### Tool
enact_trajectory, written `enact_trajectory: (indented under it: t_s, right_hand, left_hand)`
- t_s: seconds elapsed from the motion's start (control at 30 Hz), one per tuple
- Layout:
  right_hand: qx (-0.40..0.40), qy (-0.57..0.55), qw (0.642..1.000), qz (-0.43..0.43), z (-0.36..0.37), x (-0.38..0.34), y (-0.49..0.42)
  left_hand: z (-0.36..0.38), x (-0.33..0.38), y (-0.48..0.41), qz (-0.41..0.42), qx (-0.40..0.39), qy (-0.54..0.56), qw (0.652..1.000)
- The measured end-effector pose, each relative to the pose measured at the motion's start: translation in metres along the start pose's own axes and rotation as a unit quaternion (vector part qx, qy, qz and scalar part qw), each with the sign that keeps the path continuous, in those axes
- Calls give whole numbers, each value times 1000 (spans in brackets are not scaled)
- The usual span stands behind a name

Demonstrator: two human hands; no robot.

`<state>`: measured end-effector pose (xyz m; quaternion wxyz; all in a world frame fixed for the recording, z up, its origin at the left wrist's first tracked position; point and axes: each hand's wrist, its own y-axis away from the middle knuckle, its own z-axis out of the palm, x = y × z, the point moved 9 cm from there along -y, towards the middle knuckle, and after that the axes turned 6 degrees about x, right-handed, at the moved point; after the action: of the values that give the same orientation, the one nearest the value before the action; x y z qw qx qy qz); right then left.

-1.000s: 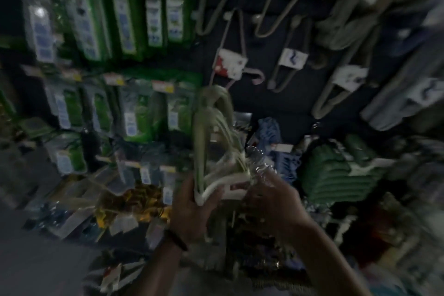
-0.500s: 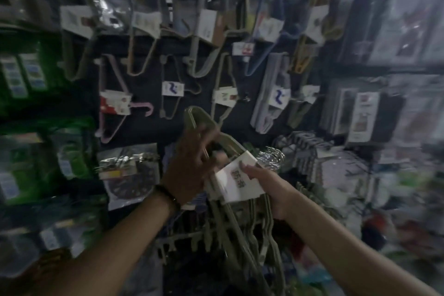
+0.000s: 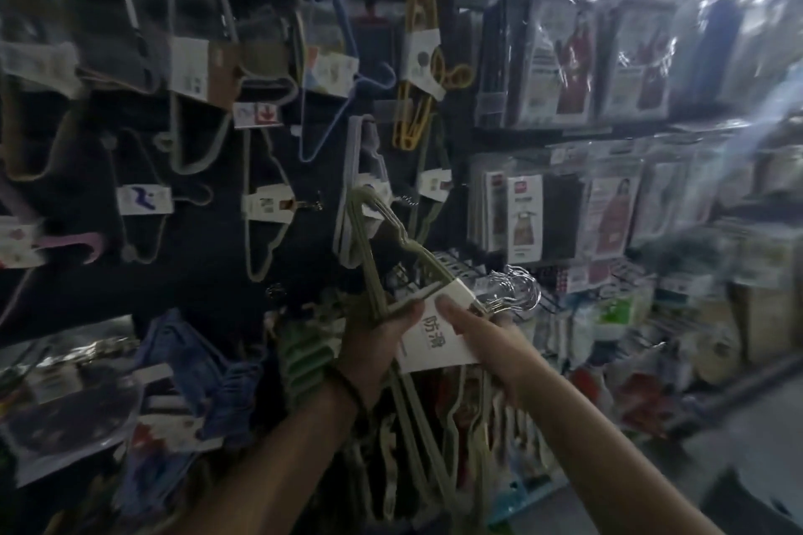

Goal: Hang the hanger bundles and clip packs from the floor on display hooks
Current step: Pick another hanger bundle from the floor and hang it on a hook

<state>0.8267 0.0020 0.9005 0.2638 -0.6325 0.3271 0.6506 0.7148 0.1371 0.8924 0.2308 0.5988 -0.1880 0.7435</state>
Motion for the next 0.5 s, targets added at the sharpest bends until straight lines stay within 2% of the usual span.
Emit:
enact_trajectory:
  t_s: [0.1,0.17,0.23,0.3,0.4,0.5]
  right_hand:
    - [27,193,980,-31,-30,-3,-27]
    - [65,354,931,-65,-49,-15,-41]
    - [130,478,859,-129,-64,-43,-49]
    - [208,509,806,-221,-68,-79,-62]
    - [208,466,801,-313,-52,-119,-97]
    - [181,476,795,-329,-36,-134,-143]
  left_hand:
    - [14,-11,-33,45,32,-16,998]
    - [24,-12,-58,71,33,-31,996]
    - [36,-11,-83,95,19,-40,995]
    - [51,-8,-107,107,1,-50,993]
    - [76,-1,-141,132,-43,-37,990]
    - [101,15,-165,159,-85,-26,983]
